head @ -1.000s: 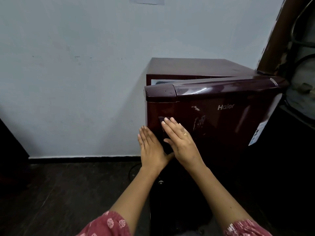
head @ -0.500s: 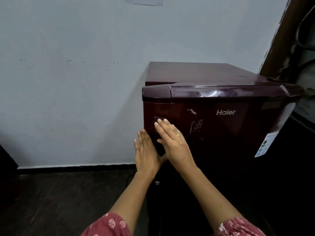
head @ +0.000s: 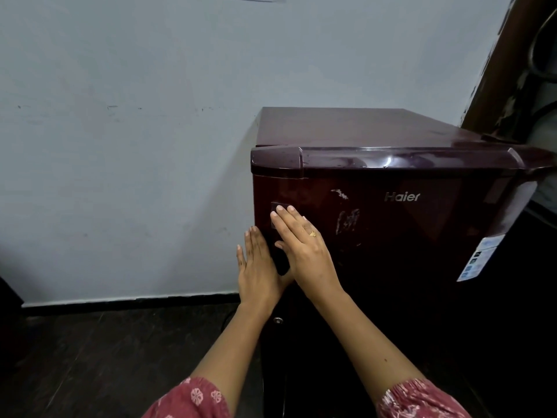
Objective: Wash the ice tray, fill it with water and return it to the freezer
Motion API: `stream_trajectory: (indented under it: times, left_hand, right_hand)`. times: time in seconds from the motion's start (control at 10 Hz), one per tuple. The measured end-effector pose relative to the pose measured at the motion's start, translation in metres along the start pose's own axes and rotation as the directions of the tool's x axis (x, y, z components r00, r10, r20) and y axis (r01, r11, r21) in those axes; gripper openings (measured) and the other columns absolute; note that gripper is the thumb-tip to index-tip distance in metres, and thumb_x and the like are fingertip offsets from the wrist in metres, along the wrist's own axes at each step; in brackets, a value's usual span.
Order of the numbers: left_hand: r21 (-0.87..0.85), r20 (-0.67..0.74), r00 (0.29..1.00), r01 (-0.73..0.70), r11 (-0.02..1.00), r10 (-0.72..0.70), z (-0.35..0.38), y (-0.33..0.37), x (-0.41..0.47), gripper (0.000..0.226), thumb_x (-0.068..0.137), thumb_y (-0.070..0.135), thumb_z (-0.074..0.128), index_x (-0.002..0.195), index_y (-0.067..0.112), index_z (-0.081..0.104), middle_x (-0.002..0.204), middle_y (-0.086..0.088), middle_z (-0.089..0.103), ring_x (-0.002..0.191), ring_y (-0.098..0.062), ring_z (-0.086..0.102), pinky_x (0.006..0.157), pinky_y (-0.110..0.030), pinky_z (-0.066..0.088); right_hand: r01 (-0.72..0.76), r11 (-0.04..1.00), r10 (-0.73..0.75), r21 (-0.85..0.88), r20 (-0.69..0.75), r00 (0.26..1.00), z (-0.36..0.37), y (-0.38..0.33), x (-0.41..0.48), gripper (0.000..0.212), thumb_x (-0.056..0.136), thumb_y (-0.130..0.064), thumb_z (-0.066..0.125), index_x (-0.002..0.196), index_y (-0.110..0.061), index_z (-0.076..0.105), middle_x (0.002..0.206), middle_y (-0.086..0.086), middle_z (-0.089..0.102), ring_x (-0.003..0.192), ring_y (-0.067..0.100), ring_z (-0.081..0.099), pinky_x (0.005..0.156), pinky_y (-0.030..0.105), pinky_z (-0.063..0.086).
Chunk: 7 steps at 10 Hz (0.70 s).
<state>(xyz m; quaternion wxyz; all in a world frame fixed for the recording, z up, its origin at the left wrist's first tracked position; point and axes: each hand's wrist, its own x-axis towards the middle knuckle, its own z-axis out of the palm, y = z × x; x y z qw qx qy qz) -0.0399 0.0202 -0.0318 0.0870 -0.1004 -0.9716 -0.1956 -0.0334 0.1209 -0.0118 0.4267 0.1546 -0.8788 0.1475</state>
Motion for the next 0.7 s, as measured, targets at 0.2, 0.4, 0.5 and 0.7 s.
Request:
stream_trajectory:
  times: [0.2, 0.4, 0.5, 0.7]
  left_hand:
    - [-0.025, 0.019, 1.000, 0.000, 1.000, 0.000, 0.004, -0.003, 0.007, 0.107, 0.084, 0.053, 0.053, 0.145, 0.004, -0.019, 0.155, -0.011, -0.019, 0.141, -0.018, -0.022, 0.115, -0.037, -0.014]
    - [0.081, 0.010, 1.000, -0.012, 0.997, 0.011, 0.000, -0.003, 0.004, 0.099, 0.089, 0.048, 0.050, 0.144, 0.001, -0.019, 0.155, -0.013, -0.017, 0.142, -0.021, -0.021, 0.113, -0.038, -0.015]
    - [0.043, -0.028, 0.998, -0.046, 0.998, 0.048, -0.001, -0.001, -0.005, 0.087, 0.095, 0.037, 0.040, 0.139, 0.002, -0.027, 0.151, -0.012, -0.028, 0.139, -0.021, -0.027, 0.116, -0.038, -0.014]
    - [0.054, -0.228, 0.960, -0.156, 0.986, 0.164, 0.015, 0.001, -0.032, 0.107, 0.088, 0.028, 0.055, 0.133, 0.007, -0.039, 0.149, -0.018, -0.026, 0.139, -0.028, -0.026, 0.113, -0.038, -0.016]
  right_hand:
    - [0.013, 1.000, -0.013, -0.012, 0.010, 1.000, 0.004, 0.005, 0.001, 0.052, 0.085, -0.008, 0.058, 0.135, -0.014, 0.044, 0.141, 0.002, 0.048, 0.136, 0.018, 0.035, 0.111, 0.035, 0.031]
    - [-0.050, 0.999, 0.050, 0.002, 0.113, 0.992, -0.006, -0.006, 0.001, 0.050, 0.089, -0.013, 0.047, 0.138, -0.011, 0.040, 0.146, 0.005, 0.041, 0.139, 0.021, 0.030, 0.109, 0.033, 0.032]
    - [-0.102, 0.993, 0.084, 0.059, 0.254, 0.964, -0.018, -0.011, -0.004, 0.063, 0.092, -0.012, 0.048, 0.147, -0.017, 0.018, 0.156, -0.003, 0.010, 0.144, 0.013, 0.003, 0.115, 0.030, 0.015]
    - [-0.304, 0.952, 0.269, 0.030, 0.387, 0.882, -0.053, -0.011, -0.055, 0.065, 0.098, -0.022, 0.039, 0.147, -0.023, -0.003, 0.154, -0.011, -0.011, 0.142, 0.006, -0.007, 0.118, 0.029, 0.005]
